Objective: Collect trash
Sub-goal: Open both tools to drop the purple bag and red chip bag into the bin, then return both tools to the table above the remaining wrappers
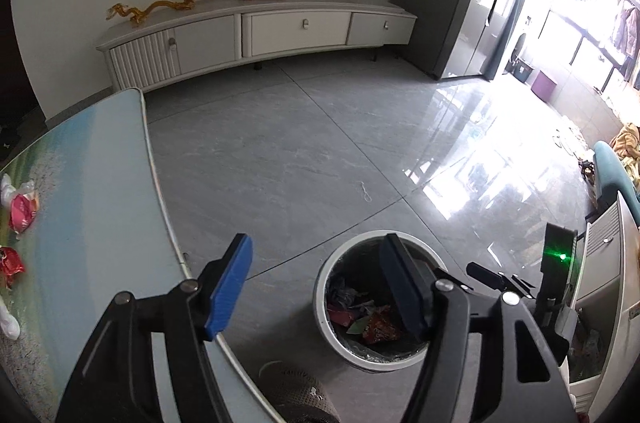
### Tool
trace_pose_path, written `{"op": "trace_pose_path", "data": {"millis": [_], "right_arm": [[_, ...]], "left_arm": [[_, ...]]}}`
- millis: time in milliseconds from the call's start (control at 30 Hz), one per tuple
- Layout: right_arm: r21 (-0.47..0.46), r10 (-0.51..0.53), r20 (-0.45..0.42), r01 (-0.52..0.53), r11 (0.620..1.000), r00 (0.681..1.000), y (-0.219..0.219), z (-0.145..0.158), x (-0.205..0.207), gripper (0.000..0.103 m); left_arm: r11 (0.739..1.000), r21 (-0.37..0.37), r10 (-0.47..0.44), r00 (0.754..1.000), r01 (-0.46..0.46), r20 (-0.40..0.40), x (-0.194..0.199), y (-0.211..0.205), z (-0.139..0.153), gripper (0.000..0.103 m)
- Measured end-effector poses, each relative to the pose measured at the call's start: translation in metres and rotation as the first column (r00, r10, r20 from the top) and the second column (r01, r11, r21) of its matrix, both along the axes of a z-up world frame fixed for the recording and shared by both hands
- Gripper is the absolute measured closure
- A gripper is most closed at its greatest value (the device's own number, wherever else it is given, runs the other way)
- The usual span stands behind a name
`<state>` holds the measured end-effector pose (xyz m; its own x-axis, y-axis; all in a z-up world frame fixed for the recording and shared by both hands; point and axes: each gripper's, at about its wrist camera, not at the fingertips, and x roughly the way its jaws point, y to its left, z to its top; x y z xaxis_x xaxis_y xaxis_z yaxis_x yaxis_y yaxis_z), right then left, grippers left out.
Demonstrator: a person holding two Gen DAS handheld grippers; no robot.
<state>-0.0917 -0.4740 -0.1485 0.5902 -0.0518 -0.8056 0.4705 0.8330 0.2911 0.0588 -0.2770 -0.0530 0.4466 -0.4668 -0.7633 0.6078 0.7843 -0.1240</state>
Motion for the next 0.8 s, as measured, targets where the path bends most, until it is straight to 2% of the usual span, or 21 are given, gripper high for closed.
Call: {"op": "trace_pose_path", "data": {"millis": [133,300,567,700,800], "right_arm": [[-0.022,0.046,0.045,-0.045,0.999,0.998,0.017,0.023,0.002,0.031],[-0.051,0.129,0.100,-0.124,0.991,0.987,0.058,0.056,0.011,0.031],[-0.110,0.272,0.174,-0.256,0.960,0.947,0.135,0.098,0.022,0.031],[-0.155,0.299,0.199,-0.271,0.950,0.933,0.159,0.115,0.023,0.031],[-0.180,0.307,0.215,-0.272,0.945,0.927,0.173,0.124,0.022,0.029]], "left_arm": [[0.998,0.009,0.066,0.996,-0.067,0.065,-0.003,0.030,0.015,0.038],[0.986,0.031,0.156,0.978,-0.162,0.138,-0.015,0.070,0.026,0.038],[0.939,0.061,0.312,0.913,-0.338,0.263,-0.035,0.138,0.040,0.038],[0.910,0.056,0.376,0.873,-0.412,0.310,-0.043,0.163,0.048,0.037],[0.896,0.048,0.404,0.854,-0.442,0.328,-0.047,0.177,0.053,0.037]]}}
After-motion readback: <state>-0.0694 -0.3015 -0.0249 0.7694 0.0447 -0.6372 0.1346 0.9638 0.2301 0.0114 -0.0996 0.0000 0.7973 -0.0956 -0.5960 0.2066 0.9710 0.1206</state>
